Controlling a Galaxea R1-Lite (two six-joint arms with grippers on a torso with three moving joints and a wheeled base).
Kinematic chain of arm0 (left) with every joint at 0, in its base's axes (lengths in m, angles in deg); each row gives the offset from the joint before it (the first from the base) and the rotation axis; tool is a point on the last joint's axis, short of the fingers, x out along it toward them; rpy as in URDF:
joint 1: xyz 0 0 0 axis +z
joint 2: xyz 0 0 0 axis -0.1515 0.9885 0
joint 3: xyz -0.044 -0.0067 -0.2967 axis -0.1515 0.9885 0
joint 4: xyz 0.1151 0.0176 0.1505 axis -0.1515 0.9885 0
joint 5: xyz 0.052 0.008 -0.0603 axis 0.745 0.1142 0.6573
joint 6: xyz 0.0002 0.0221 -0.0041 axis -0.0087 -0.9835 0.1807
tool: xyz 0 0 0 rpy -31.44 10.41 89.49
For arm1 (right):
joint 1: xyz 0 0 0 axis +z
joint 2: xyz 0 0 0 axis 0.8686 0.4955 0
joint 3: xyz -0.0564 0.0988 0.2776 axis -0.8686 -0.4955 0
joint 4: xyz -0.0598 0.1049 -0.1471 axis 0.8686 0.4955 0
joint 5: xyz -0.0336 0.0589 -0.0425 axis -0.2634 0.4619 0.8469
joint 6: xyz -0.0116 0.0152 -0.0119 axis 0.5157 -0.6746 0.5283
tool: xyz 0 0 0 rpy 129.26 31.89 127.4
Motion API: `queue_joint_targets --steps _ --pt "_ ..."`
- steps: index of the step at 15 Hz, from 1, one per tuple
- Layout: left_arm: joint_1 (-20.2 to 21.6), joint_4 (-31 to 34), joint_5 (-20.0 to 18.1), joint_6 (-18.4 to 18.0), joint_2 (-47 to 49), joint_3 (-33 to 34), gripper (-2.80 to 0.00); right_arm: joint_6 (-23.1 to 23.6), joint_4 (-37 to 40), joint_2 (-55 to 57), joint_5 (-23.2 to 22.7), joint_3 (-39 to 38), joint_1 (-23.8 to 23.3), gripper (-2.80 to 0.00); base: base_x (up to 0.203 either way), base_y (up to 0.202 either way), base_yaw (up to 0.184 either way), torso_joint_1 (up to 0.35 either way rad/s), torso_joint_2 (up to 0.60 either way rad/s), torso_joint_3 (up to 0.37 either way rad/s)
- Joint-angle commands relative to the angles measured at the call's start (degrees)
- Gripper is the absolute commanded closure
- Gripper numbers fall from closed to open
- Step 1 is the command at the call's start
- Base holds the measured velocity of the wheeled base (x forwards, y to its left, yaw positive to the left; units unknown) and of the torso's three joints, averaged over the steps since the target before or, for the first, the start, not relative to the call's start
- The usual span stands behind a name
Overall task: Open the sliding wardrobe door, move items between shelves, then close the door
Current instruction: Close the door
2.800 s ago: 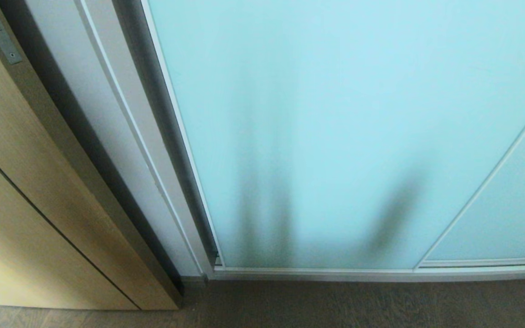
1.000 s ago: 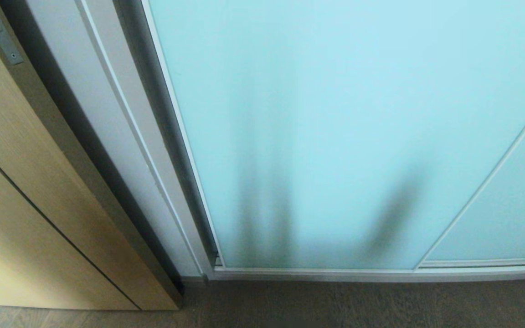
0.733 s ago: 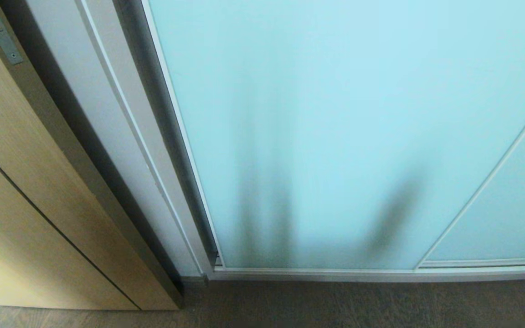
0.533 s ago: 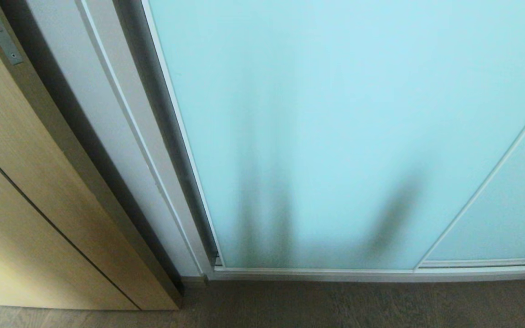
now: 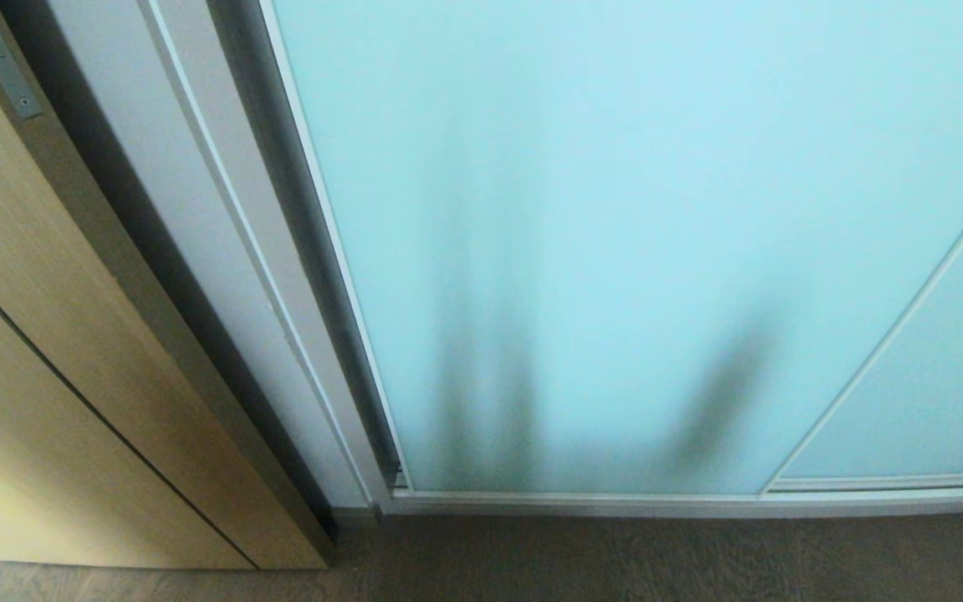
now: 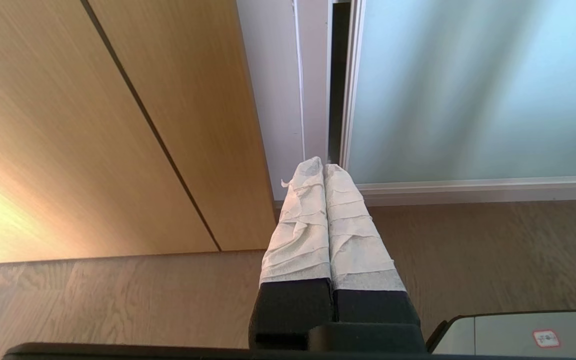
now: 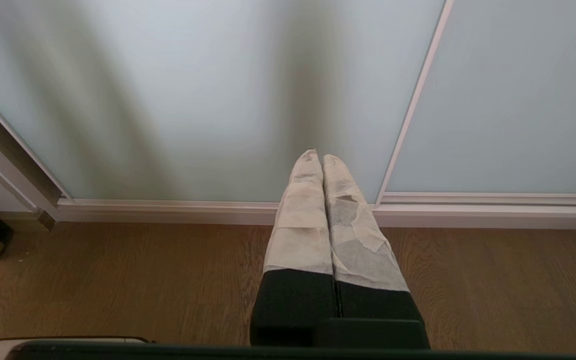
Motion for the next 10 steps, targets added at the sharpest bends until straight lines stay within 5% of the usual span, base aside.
queue_joint_targets --steps 1,10 --pt "0.01 0.03 -0.03 -0.02 0.16 0.00 0.00 -0.01 -0.02 -0.10 -0.01 -0.02 0.05 0.00 0.000 0.000 0.000 0.000 0.00 0.000" --pt "0.01 -0.26 -0.02 -0.21 0.16 0.17 0.00 -0.01 -0.02 -0.10 -0.02 -0.01 -0.04 0.00 0.000 0.000 0.000 0.000 0.00 0.000"
